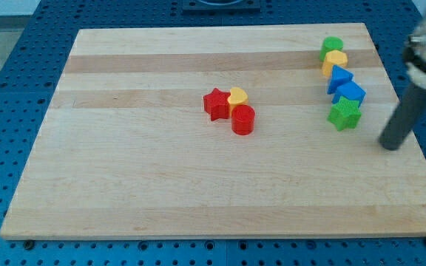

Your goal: Nudge the yellow hexagon left a bit

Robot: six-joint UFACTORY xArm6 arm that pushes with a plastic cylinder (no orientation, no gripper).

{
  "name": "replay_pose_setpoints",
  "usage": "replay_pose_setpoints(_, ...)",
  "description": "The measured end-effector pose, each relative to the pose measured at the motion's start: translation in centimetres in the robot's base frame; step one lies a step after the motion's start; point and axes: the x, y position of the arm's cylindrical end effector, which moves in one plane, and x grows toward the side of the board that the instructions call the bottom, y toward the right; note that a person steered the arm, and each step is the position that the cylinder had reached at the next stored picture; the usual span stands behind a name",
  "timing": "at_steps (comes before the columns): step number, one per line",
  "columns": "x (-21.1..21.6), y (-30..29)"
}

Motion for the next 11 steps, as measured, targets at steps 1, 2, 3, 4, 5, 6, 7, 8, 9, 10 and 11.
replay_pose_setpoints(1, -2.5, 2.0)
replay_pose_setpoints(2, -7.3, 2.0)
replay_pose_setpoints(3, -12.2, 2.0)
replay_pose_setpoints(4, -16.5, 2.0)
replay_pose_setpoints(5, -18.9, 1.0)
replay_pose_setpoints(6, -19.0, -1.8)
replay_pose_setpoints(7, -19.0, -4.2)
replay_pose_setpoints(8, -19.0, -5.6)
replay_pose_setpoints(9, -18.9, -6.3)
replay_pose_setpoints(10, -18.6, -7.8)
replay_pose_setpoints(11, -17.5, -9.4)
